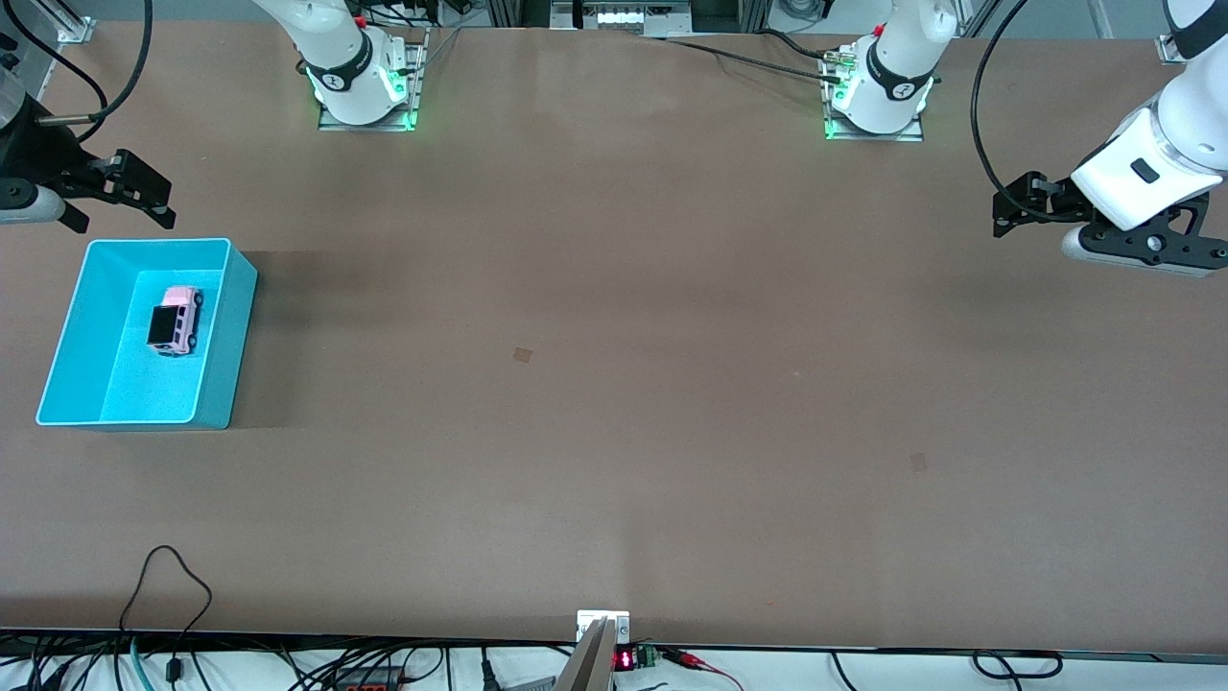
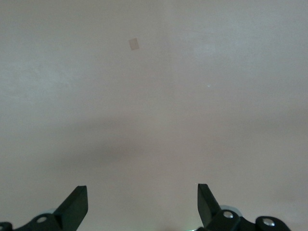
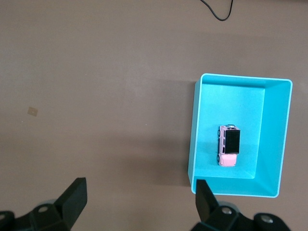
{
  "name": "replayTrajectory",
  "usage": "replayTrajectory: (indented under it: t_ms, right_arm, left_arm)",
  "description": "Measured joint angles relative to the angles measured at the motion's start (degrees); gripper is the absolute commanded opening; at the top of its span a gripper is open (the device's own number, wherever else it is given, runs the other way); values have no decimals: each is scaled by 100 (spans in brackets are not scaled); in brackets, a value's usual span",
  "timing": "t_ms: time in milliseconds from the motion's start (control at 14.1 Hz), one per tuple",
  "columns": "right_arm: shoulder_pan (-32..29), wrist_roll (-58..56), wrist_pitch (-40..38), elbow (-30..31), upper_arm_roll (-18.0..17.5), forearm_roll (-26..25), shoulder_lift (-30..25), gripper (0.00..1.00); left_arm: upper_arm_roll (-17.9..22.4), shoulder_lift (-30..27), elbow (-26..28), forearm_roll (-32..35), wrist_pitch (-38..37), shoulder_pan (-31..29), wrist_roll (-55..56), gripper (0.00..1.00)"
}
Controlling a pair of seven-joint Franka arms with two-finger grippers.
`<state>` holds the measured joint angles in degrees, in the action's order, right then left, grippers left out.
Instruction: Wind and store pink jeep toy
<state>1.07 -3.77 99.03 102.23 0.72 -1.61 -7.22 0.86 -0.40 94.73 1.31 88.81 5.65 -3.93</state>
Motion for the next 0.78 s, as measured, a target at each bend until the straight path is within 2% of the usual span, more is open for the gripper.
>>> replayTrajectory:
  t_ms: [780]
  right_arm:
    - [-158, 133, -1, -56, 4, -4, 72, 100]
  left_arm:
    - [2, 0, -1, 0, -20, -11, 0, 100]
